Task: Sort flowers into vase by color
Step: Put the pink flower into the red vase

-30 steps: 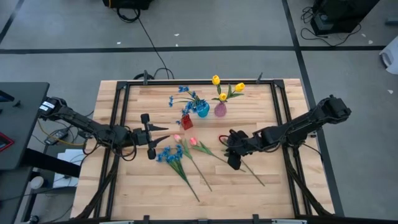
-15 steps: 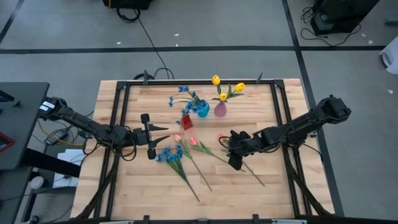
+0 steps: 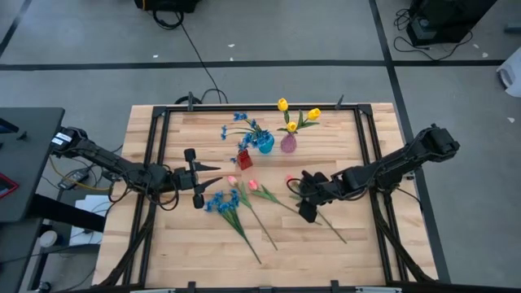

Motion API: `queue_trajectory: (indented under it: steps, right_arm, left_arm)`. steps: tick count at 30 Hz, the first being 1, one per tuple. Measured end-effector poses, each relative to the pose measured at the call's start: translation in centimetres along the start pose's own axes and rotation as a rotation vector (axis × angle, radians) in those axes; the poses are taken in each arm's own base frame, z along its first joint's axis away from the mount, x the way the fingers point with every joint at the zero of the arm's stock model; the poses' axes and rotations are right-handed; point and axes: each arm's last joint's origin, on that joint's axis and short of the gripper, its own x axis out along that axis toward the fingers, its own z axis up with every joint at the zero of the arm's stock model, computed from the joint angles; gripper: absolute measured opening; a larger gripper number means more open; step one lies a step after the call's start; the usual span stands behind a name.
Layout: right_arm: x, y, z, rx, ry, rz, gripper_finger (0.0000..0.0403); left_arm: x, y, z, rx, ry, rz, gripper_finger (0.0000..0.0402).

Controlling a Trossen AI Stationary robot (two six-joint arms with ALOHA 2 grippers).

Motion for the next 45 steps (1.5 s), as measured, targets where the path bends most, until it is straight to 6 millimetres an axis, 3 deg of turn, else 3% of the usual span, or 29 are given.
queue_trajectory:
  steps: [5,19,30,45]
  right_arm:
    - [-0.1,0.3,-0.3,-0.002,0.005,0.008,0.0235]
    - [-0.1,0.5,-0.6,-0.013,-0.028,-0.018,0.0219]
    - [2.9,0.9,-1.3,-0.065,0.052,0.019,0.0217]
    - [1.4,1.2,-0.7,-0.055,0.014,0.065,0.0203]
  left_arm:
    - [0.0,0.0,0.0,-0.001,0.0,0.0,0.0142]
    - [0.0,0.0,0.0,-0.004,-0.001,0.0,0.0142]
    - [0.0,0.0,0.1,-0.008,-0.006,0.003,0.0142]
    - [0.0,0.0,0.1,-0.008,-0.006,0.003,0.0142]
